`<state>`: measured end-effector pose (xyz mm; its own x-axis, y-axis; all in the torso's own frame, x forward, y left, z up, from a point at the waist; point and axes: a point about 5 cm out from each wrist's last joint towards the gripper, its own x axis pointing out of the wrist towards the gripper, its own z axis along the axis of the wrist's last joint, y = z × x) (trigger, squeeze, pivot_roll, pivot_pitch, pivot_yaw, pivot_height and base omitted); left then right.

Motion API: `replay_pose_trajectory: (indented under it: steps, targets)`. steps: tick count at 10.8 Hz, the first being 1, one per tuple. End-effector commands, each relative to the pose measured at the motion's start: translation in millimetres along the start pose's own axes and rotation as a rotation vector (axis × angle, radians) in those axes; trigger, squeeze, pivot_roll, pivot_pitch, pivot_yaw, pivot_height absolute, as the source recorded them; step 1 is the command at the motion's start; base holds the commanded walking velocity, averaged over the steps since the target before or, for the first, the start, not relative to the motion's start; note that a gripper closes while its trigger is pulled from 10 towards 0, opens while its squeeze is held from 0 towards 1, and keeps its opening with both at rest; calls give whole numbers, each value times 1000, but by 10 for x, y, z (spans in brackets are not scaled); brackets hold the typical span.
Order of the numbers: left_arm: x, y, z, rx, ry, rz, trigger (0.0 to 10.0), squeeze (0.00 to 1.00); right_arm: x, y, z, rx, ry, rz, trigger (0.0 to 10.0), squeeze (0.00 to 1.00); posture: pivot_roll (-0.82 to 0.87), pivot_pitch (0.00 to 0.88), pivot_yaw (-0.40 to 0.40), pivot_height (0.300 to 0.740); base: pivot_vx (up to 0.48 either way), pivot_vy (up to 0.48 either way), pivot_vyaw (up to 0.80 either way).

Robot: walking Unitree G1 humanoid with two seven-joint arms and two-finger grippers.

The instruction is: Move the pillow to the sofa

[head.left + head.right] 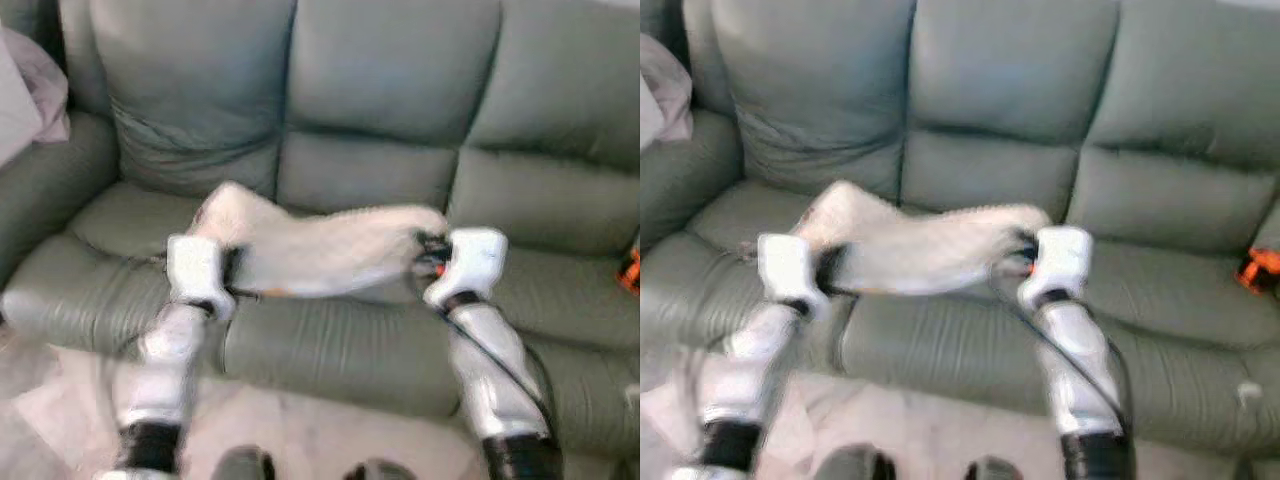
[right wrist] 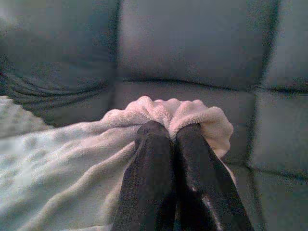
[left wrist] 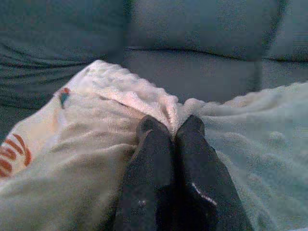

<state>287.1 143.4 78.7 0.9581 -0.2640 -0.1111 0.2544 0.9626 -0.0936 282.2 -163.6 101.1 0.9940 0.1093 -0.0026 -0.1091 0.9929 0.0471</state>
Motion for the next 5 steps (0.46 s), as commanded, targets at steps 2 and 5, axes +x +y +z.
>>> replay_pose_trajectory:
  steps: [2,5]
  targets:
    - [20,16,101,16,-44,-20,10000,0,43,50,84,-1,-38,13,10000,0,5,0,-55,740,0,0,0]
    - [17,-19,127,-3,-63,-53,10000,0,42,52,78,0,-37,11,10000,0,5,0,-53,740,0,0,0]
